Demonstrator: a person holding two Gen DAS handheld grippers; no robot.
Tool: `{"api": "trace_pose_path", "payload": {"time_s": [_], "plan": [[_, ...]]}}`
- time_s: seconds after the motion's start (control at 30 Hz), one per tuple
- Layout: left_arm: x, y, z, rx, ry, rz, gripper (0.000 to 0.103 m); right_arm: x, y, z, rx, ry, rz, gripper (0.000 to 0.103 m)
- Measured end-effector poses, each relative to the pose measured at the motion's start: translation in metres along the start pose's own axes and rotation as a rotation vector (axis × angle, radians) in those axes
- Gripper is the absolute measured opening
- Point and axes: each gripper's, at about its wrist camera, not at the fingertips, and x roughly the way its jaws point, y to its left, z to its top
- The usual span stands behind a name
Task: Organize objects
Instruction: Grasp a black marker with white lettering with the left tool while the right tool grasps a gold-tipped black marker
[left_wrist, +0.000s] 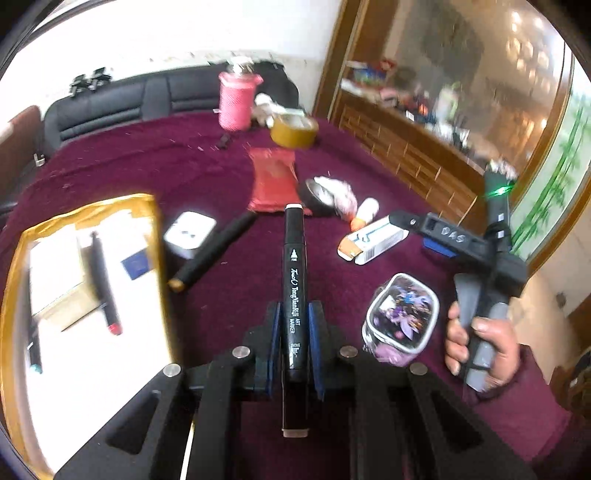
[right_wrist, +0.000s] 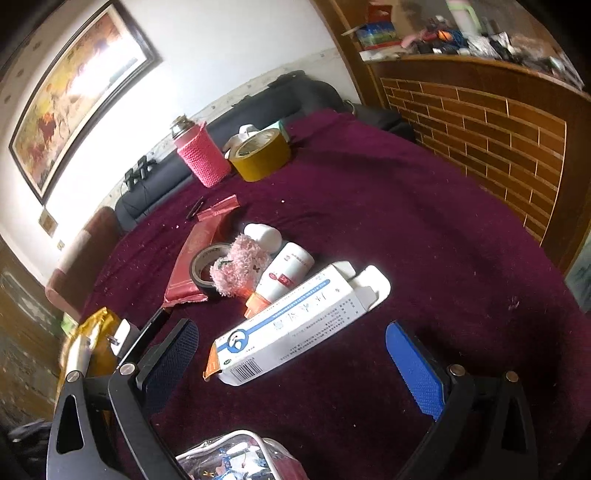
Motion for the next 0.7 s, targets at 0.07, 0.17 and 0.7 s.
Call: {"api": "trace_pose_path", "payload": {"time_s": [0.07, 0.17, 0.7], "plan": [[-0.023, 0.014, -0.007, -0.032, -0.038, -0.005, 0.014, -0.017, 0.013, 0.003, -0.044, -0.044, -0.018, 0.102], [-0.039, 0.032, -0.014, -0.079, -0.066, -0.009, 0.014, -0.04, 0.049, 0.014, -0.099, -0.04, 0.043, 0.102], [-0.077, 0.093, -0.048, -0.181, -0.127, 0.014, 0.014, 0.1, 0.177, 0.0, -0.133, 0.361, -0.023, 0.083]]}}
